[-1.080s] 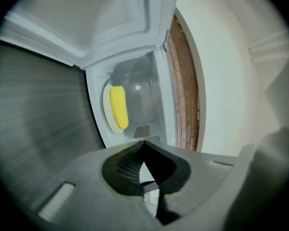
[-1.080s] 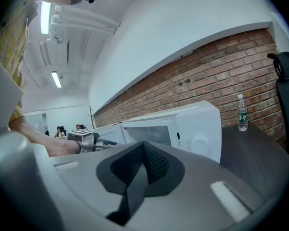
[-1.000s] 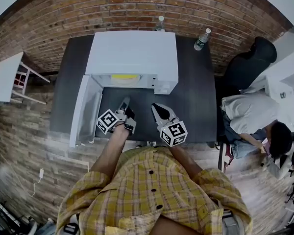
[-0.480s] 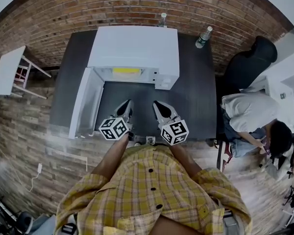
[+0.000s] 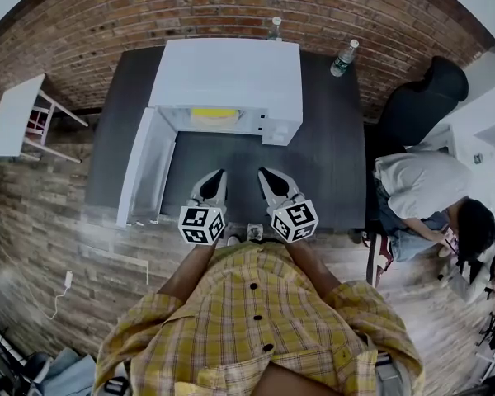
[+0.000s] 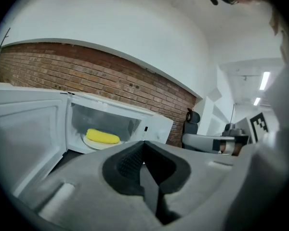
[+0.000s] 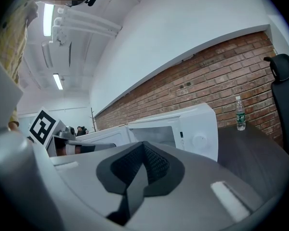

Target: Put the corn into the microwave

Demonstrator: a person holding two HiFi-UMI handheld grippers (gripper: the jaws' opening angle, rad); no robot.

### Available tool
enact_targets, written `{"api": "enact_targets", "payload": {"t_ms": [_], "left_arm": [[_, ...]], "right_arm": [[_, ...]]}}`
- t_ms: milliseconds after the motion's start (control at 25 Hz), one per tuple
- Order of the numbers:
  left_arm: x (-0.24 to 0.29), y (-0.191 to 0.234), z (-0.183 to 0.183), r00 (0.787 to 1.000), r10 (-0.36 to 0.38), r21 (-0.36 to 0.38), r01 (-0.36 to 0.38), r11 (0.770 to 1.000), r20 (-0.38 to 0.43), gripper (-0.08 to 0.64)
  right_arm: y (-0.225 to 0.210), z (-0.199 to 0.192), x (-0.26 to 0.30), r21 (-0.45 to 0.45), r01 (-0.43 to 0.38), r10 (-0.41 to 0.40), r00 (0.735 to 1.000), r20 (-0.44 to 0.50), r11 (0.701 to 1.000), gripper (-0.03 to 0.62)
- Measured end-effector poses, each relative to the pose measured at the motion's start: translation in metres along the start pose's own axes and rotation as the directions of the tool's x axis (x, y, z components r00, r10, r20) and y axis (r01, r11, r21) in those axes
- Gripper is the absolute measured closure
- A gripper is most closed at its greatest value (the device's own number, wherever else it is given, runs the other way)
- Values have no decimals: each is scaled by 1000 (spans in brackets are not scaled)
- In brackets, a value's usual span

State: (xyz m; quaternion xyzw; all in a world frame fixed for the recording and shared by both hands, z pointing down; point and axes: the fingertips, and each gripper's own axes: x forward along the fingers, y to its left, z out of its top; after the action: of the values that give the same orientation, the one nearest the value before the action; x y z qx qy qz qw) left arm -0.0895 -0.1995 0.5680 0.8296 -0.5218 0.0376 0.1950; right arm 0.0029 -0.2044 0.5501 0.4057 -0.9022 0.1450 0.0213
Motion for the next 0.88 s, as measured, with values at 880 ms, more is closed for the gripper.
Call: {"api": "enact_targets", "payload": {"t_ms": [880], "left_arm": [[-12, -17, 8, 1000, 0, 140, -3, 990, 21, 560]], "right_arm": [[2, 0, -7, -28, -2, 2, 1000, -10, 1000, 589]]}}
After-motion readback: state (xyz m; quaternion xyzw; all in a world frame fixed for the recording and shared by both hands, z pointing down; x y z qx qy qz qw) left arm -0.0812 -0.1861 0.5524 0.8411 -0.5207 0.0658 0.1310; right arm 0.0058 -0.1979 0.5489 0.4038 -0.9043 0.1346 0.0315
